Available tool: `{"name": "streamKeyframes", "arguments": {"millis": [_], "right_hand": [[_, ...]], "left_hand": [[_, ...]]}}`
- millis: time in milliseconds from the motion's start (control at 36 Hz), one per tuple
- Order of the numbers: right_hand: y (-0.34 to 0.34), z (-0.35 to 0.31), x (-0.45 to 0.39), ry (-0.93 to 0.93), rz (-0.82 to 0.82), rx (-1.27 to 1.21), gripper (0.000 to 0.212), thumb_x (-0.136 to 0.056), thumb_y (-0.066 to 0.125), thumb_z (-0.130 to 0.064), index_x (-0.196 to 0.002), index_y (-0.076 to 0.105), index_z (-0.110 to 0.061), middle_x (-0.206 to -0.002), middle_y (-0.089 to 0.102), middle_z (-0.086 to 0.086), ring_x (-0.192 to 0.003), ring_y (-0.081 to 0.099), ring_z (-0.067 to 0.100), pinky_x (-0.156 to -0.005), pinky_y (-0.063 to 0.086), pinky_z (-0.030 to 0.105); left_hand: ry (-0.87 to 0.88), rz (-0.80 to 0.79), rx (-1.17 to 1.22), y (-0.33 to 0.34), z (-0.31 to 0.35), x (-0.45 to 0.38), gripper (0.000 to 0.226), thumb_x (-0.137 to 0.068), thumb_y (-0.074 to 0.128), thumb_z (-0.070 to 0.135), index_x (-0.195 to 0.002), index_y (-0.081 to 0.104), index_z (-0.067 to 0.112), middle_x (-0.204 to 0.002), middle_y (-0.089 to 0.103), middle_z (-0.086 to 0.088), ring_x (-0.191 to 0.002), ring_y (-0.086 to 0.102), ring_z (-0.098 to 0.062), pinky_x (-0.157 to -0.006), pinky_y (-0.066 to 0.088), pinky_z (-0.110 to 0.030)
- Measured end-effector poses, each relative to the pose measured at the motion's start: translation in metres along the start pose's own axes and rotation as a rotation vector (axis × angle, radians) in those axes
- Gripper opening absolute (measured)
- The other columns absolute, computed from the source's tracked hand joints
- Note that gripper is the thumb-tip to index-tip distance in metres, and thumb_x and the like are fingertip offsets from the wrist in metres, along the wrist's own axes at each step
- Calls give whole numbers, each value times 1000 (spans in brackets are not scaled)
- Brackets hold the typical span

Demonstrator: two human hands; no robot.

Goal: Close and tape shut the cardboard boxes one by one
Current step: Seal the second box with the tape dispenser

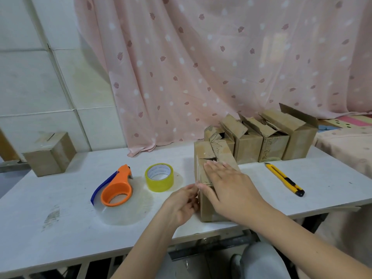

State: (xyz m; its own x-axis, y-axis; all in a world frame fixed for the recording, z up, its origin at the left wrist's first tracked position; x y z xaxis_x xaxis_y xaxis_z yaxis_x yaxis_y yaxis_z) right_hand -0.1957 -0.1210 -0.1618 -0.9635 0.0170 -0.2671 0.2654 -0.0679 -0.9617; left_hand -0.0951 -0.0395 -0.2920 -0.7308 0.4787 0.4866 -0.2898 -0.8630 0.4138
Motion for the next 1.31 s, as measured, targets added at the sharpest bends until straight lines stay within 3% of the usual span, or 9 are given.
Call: {"name": "streamKeyframes", "arguments": {"millis": [167,361,500,639,778,889,944,1167,1306], "right_hand": [[-8,-1,-1,29,-118,-54,69,-105,19,-56,-160,15,-16,-167,14,2,-154,10,17,-120,11,27],[-12,-3,-1,43,-149,-68,68,-105,21,-55,-160,17,-15,-167,15,2,-154,11,17,-120,11,28],[-11,1,-3,34,-176,-154,69,-103,30,-57,-157,25,-15,-165,21,2,-152,16,15,-120,15,27],[-22,10,-9,74,-158,-454,58,-101,45,-53,-149,38,-22,-154,42,-1,-139,39,18,-108,34,32],[-36,55,-20,352,122,-676,46,-103,47,-36,-146,47,-18,-122,67,7,-119,57,30,-82,39,28],[-5,87,-25,624,-52,-814,39,-102,49,-41,-116,61,-6,-93,59,6,-81,56,21,-60,35,27],[12,89,-26,687,-142,-961,42,-98,57,-44,-97,64,-3,-88,66,12,-76,60,25,-63,42,29],[23,88,-27,690,-158,-1093,30,-97,65,-33,-98,73,-4,-95,76,13,-91,73,29,-77,58,39],[25,88,-27,673,-142,-1117,29,-97,64,-34,-99,74,-6,-93,77,10,-91,73,28,-74,56,35]], "left_hand": [[-40,28,-21,-2,-5,0,14,-101,56,19,-108,63,10,-79,59,-4,-65,47,-14,-63,41,-26],[-51,90,-27,-2,-4,3,12,-97,54,9,-104,64,8,-74,59,-4,-58,47,-14,-58,41,-27],[248,233,-105,4,28,16,15,-92,65,12,-105,63,7,-77,57,-7,-55,50,-16,-54,48,-30],[497,254,-315,21,67,38,15,-91,63,18,-106,62,18,-80,66,-8,-66,61,-20,-88,58,-46],[413,221,-486,29,86,43,25,-98,56,34,-114,58,14,-103,59,-3,-94,58,-23,-91,57,-45],[230,165,-518,35,89,41,39,-98,52,49,-116,49,14,-114,58,-6,-110,60,-32,-94,55,-45],[151,84,-465,43,85,38,51,-93,59,51,-119,54,8,-120,63,-15,-96,66,-33,-82,60,-43],[197,37,-549,46,79,27,40,-89,72,37,-108,71,1,-111,73,-18,-80,68,-29,-73,61,-38],[236,63,-469,37,66,27,89,-78,70,67,-143,48,10,-142,56,-3,-127,57,-26,-105,48,-44]]}}
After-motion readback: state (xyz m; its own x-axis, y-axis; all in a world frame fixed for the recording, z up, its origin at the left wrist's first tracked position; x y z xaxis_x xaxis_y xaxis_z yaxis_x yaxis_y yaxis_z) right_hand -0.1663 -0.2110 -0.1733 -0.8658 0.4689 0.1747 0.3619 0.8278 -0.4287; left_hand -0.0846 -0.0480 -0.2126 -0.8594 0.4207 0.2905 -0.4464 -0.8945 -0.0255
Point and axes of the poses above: each hand's wrist, its own x-axis away from the middle knuckle, its own y-axis out of the palm, z = x × y, the point moved 6 cm from there along -x, towards the middle knuckle
